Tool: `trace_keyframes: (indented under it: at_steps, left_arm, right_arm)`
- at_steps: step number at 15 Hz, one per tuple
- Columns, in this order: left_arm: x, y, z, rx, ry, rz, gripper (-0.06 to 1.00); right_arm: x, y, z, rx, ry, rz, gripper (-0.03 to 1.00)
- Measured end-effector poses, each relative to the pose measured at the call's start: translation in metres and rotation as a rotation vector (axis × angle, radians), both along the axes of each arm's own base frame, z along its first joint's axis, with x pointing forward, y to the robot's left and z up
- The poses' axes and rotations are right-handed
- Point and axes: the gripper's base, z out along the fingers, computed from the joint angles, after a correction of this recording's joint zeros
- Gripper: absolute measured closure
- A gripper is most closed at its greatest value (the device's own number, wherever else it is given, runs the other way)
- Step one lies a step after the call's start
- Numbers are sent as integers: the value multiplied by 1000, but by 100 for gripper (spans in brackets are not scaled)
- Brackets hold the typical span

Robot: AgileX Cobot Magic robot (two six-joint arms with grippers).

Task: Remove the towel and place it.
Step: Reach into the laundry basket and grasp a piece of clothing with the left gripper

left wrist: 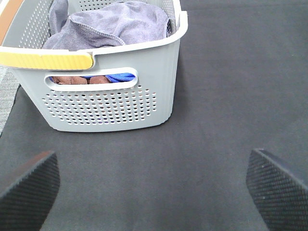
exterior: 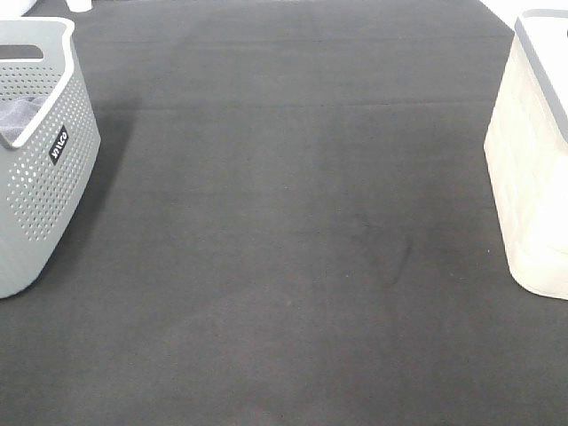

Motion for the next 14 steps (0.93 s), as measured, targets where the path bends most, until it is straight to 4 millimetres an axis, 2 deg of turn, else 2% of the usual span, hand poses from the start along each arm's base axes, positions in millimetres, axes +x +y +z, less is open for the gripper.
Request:
trace_keyframes:
  at_steps: [14]
  left_arm:
    - [0,0,0,0,0,0,-4]
  right_arm:
    - [0,0,0,0,0,0,21]
